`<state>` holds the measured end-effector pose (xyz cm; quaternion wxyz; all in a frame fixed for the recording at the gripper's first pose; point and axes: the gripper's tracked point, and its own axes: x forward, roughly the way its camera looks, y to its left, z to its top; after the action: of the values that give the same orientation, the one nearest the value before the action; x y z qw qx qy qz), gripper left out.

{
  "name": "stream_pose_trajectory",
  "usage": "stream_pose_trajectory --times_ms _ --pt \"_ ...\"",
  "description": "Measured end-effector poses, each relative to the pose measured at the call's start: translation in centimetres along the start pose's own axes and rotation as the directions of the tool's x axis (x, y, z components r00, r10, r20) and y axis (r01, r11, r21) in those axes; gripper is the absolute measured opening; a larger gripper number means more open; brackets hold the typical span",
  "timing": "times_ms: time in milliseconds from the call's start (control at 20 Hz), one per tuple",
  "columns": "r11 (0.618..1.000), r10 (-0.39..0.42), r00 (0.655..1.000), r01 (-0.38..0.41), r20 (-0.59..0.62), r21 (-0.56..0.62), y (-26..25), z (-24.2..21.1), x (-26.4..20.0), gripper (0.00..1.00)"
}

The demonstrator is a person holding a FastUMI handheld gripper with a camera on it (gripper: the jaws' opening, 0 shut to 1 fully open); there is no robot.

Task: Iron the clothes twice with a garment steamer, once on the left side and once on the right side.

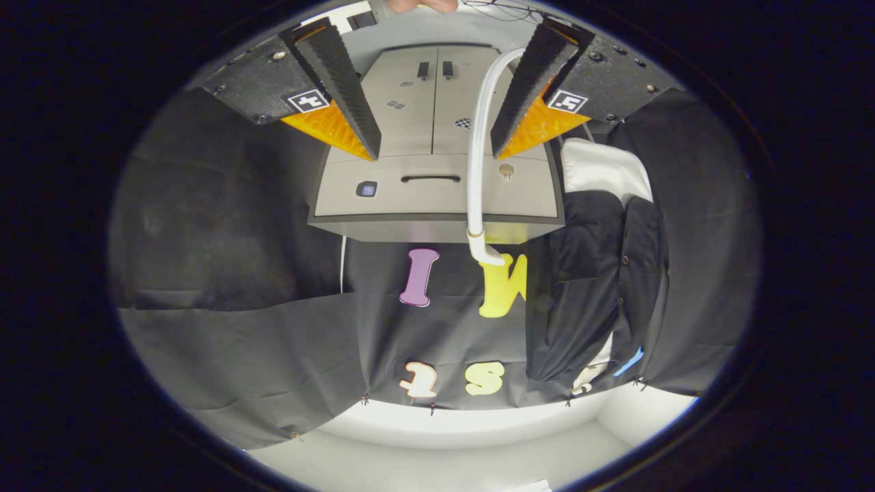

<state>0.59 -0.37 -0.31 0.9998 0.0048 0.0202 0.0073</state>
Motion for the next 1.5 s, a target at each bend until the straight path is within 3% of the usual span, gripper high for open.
stream_pose_trajectory --times_ms 300,750,1150,1500 --pt "1.0 0.001 1.0 -0.001 -0.012 0.015 0.4 -0.1 1.3 1.0" --pt "1.0 -0.008 1.0 0.008 0.015 -0.017 3.3 3.4 4.8 1.0" --pt "0.997 0.065 0.983 -0.057 -0.17 0.051 7.9 5.0 8.3 1.0" --pt "0.984 0.179 0.935 -0.164 -0.307 0.072 8.4 7.8 14.7 1.0"
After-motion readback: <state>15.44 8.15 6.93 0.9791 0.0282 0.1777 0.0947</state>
